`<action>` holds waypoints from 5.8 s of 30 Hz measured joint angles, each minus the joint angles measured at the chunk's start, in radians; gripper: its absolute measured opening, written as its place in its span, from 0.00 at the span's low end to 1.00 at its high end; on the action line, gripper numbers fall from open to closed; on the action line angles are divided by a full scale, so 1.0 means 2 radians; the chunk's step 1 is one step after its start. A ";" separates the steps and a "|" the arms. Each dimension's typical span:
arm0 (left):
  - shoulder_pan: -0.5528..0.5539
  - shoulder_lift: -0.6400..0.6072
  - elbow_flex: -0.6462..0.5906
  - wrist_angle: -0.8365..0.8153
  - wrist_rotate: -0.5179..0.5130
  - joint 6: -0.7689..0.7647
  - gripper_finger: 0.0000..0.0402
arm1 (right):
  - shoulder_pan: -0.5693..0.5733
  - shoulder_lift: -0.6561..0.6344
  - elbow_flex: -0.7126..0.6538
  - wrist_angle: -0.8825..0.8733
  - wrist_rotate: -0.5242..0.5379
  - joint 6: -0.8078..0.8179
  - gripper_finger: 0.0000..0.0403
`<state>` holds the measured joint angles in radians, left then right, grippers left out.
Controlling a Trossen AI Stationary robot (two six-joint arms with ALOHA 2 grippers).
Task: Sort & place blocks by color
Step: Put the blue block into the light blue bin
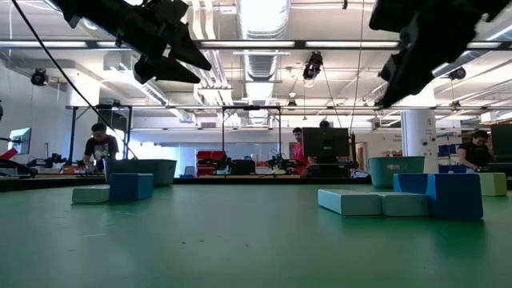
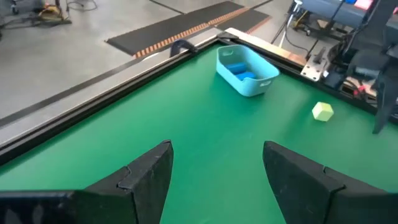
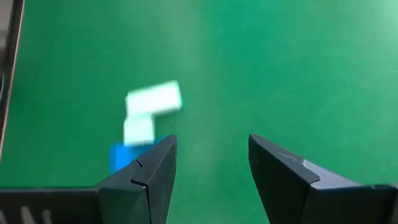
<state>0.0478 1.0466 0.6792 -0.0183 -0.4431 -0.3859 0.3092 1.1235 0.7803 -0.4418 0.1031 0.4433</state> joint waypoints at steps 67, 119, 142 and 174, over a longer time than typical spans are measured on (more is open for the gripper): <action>-0.001 0.000 -0.010 0.009 0.000 0.000 0.58 | 0.057 0.198 -0.001 0.128 -0.018 -0.037 0.05; -0.001 0.000 -0.011 0.020 -0.005 0.000 0.58 | -0.362 -0.048 -0.001 -0.116 0.198 0.055 0.08; -0.001 0.000 -0.015 0.020 -0.005 0.000 0.58 | -0.417 0.029 -0.003 -0.161 0.223 0.146 0.08; -0.001 0.000 -0.013 0.030 -0.005 0.003 0.58 | -0.417 0.083 -0.003 -0.159 0.251 0.126 0.09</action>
<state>0.0454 1.0466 0.6538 0.0411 -0.4540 -0.3804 -0.5243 1.2903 0.7742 -0.7597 0.6052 0.6956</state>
